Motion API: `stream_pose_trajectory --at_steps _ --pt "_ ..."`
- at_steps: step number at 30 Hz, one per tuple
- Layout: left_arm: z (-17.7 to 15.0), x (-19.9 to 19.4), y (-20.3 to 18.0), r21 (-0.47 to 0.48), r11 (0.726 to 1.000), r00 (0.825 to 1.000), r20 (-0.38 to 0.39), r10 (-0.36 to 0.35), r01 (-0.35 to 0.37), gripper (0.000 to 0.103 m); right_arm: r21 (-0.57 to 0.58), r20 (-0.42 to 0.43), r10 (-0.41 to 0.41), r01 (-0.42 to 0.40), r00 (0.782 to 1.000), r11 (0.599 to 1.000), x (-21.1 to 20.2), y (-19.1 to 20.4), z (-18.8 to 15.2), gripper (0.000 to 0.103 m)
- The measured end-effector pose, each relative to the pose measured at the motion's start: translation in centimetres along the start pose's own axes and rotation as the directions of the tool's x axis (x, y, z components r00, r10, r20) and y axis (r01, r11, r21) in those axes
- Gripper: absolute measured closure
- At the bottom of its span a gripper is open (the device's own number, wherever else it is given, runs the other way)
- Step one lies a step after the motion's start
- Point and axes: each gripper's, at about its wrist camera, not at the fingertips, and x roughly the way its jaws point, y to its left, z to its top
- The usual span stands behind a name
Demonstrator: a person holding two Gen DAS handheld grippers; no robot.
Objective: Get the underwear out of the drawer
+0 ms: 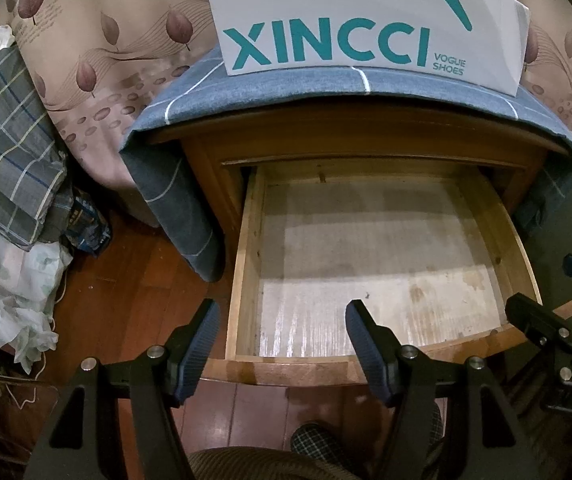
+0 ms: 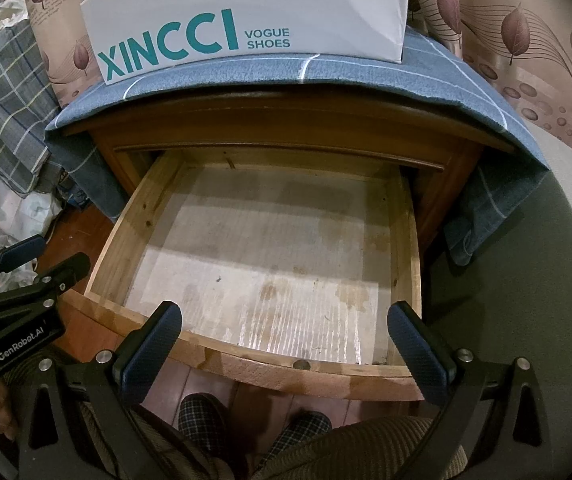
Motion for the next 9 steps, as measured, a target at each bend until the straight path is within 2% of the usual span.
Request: stream_pose_trajectory --at_steps 9 --pt "-0.06 -0.16 0.01 0.006 1.0 1.0 0.004 0.009 -0.009 0.036 -0.001 0.0 0.0 0.0 1.0 1.0 -0.01 -0.04 0.0 0.001"
